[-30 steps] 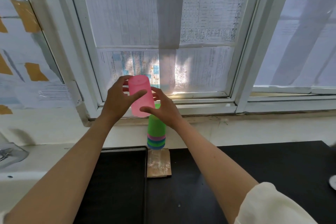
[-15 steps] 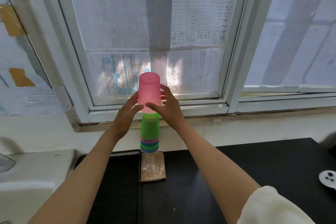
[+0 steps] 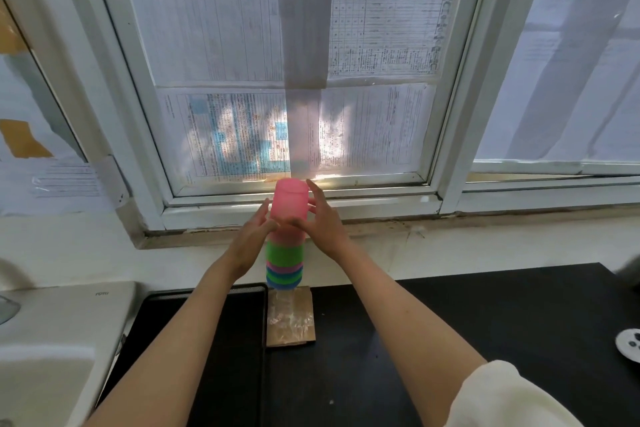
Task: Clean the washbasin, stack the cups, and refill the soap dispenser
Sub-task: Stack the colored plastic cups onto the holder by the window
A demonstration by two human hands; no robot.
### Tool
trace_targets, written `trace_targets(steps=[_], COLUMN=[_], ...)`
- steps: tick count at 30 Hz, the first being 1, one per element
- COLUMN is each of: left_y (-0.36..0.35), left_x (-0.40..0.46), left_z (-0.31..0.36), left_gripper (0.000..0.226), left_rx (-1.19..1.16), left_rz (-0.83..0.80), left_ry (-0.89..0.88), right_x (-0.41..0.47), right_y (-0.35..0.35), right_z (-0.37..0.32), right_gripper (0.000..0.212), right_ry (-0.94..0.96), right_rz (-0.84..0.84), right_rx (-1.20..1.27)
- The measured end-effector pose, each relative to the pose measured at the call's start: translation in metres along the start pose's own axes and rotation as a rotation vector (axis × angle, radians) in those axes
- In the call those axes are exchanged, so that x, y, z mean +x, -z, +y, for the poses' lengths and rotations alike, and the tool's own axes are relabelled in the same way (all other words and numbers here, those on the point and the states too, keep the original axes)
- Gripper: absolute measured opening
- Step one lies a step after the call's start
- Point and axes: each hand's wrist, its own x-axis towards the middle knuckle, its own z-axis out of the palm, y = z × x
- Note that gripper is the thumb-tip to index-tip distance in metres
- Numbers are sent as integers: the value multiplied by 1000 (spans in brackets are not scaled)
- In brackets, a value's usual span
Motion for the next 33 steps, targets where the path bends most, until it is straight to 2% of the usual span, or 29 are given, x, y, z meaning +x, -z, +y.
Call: trace_targets(steps=[5, 8, 11, 17, 26, 33], left_y=[1, 9, 19, 47, 117, 193], left_x=[-5, -19, -39, -102, -221, -332], left_z=[-5, 2, 6, 13, -2, -24], left_gripper=[63, 70, 57, 51, 46, 42], left_rx=[34, 74, 130, 182, 239, 231], left_rz=[74, 101, 144, 250, 454, 567], left_ry=[39, 37, 14, 9, 62, 119], right_x=[-6, -16, -29, -64, -117, -172], right_y=[5, 10, 12, -3, -76, -171], right_z=[-6, -17, -29, -57, -101, -158], right_gripper=[85, 77, 68, 49, 38, 36], right_ry=[38, 66, 98, 147, 239, 309], right_rz=[42, 52, 58, 37, -69, -138], right_rx=[-51, -58, -82, -145, -229, -210])
